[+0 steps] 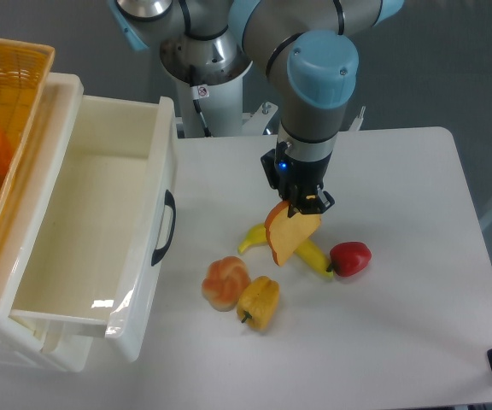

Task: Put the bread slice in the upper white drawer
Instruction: 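Hold the bread slice in the gripper above the banana, then lift the bread slice and carry it over the open white drawer, then lower the bread slice into the drawer and open the gripper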

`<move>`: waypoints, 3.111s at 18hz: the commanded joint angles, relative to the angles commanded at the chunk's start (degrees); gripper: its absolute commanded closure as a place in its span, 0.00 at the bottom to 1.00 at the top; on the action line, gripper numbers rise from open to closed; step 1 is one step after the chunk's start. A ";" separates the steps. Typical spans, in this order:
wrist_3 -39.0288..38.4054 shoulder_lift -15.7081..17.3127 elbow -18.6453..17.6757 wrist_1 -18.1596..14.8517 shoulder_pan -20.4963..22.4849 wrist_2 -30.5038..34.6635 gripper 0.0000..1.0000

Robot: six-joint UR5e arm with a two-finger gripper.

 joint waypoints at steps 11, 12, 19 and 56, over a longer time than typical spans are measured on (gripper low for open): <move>-10.55 3.51 1.32 -1.84 -0.88 -2.11 1.00; -11.77 3.69 1.49 -1.93 -0.88 -2.46 1.00; -26.89 8.87 1.58 -3.42 -0.53 -13.86 1.00; -32.79 16.53 -2.55 -10.28 -12.30 -24.96 0.50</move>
